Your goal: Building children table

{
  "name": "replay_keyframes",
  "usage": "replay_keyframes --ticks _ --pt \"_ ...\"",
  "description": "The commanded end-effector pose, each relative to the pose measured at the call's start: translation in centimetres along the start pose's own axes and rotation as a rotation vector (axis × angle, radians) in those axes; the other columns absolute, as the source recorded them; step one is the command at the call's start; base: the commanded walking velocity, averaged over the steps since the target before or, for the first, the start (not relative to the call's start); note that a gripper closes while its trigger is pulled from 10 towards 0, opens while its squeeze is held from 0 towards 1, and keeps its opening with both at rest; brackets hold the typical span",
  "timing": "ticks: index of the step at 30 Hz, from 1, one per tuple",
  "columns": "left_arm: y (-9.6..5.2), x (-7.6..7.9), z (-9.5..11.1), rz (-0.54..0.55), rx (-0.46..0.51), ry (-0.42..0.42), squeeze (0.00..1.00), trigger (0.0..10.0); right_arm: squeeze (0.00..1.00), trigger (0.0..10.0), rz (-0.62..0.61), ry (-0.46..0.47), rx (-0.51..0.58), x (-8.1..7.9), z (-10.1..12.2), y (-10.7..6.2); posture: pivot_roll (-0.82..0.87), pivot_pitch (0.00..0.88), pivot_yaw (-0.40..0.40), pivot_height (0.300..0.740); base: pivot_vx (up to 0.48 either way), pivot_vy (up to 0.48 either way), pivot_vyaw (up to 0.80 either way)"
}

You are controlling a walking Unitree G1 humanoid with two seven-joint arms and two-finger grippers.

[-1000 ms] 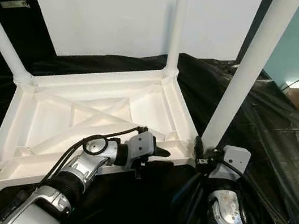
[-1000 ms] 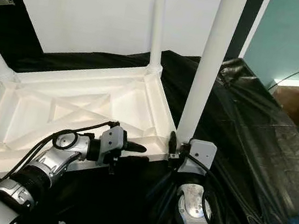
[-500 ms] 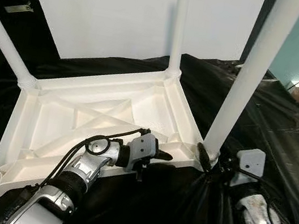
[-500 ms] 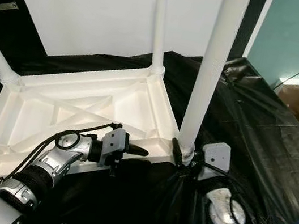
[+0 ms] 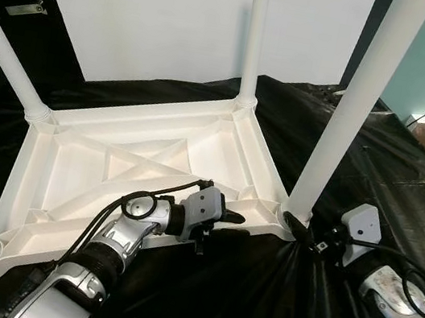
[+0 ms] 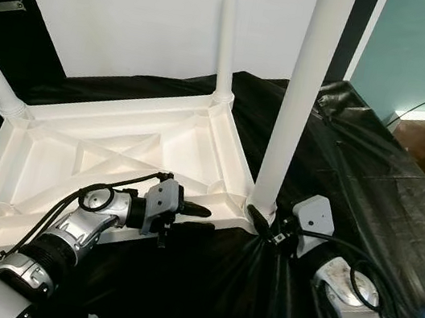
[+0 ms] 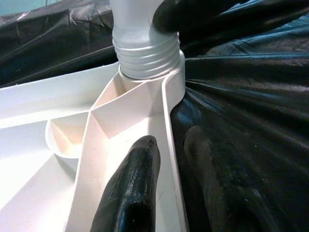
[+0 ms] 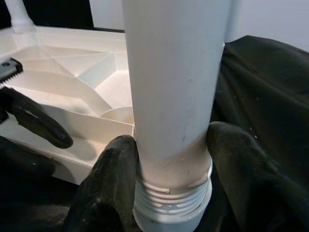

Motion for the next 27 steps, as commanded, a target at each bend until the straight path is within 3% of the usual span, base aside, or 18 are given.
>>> replay_keyframes --ticks 1,10,11,12,13,15,17,18,22,23,24,25,27 --pt "-1.3 1.9 -5.8 -0.005 -0.170 -0.154 0.00 10.0 0.00 0.0 -0.015 0.054 -0.125 0.2 -2.9 -1.0 -0.14 0.033 0.034 0.740 0.000 0.000 0.00" --pt "-0.9 1.8 -5.6 0.006 -0.164 -0.155 0.00 10.0 0.00 0.0 -0.132 0.158 -0.107 -0.6 -3.1 -0.4 -0.13 0.027 0.027 0.740 0.000 0.000 0.00" --pt "-0.8 1.7 -5.6 0.008 -0.162 -0.155 0.00 10.0 0.00 0.0 -0.225 0.181 -0.100 -0.4 -3.1 -0.2 -0.13 0.027 0.026 0.740 0.000 0.000 0.00" --pt "-0.8 1.7 -5.6 0.008 -0.162 -0.155 0.00 10.0 0.00 0.0 -0.225 0.181 -0.100 -0.4 -3.1 -0.2 -0.13 0.027 0.026 0.740 0.000 0.000 0.00" --pt "-0.8 1.7 -5.6 0.008 -0.163 -0.154 0.00 10.0 0.00 0.0 -0.354 0.213 -0.104 -0.6 -3.4 0.1 -0.12 0.027 0.031 0.740 0.000 0.000 0.00" --pt "-0.8 1.7 -5.6 0.008 -0.163 -0.154 0.00 10.0 0.00 0.0 -0.354 0.213 -0.104 -0.6 -3.4 0.1 -0.12 0.027 0.031 0.740 0.000 0.000 0.00" --pt "-0.9 1.6 -5.5 0.010 -0.165 -0.151 0.00 10.0 0.00 0.0 -0.501 0.259 -0.100 -1.1 -3.2 0.7 -0.11 0.021 0.037 0.740 0.000 0.000 0.00" --pt "-0.9 1.6 -5.5 0.010 -0.165 -0.151 0.00 10.0 0.00 0.0 -0.501 0.259 -0.100 -1.1 -3.2 0.7 -0.11 0.021 0.037 0.740 0.000 0.000 0.00" --pt "-1.3 1.3 -5.5 0.019 -0.171 -0.147 0.00 10.0 0.00 0.0 -0.585 0.255 -0.113 -0.1 -3.4 1.1 -0.10 0.017 0.044 0.740 0.000 0.000 0.00" --pt "-1.3 1.2 -5.5 0.020 -0.173 -0.145 0.00 10.0 0.00 4.6 -0.589 0.242 -0.119 0.2 -3.5 1.1 -0.10 0.015 0.046 0.740 0.000 0.000 0.00" --pt "-1.4 1.2 -5.5 0.021 -0.174 -0.144 0.00 10.0 0.00 4.6 -0.590 0.235 -0.122 0.3 -3.5 1.0 -0.10 0.015 0.046 0.740 0.000 0.000 0.00" --pt "-1.4 1.2 -5.6 0.022 -0.175 -0.144 0.00 10.0 0.00 10.0 -0.578 0.214 -0.125 0.4 -3.4 1.1 -0.10 0.015 0.046 0.740 0.000 0.000 0.00" --pt "-1.4 1.2 -5.6 0.023 -0.176 -0.143 0.00 10.0 0.00 10.0 -0.569 0.200 -0.126 0.4 -3.4 1.1 -0.11 0.016 0.046 0.740 0.000 0.000 0.00"
Point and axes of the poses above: a point about 5 cm out from each wrist's last joint towards the gripper, its own y axis pointing out of the wrist towards the gripper, its own z axis along the axis of the wrist's last joint, x = y × z, the point moved 5 cm from there along y, pointing out of the wrist towards the gripper, and after that the axes turned 9 degrees about -y, right-handed, at the moved point
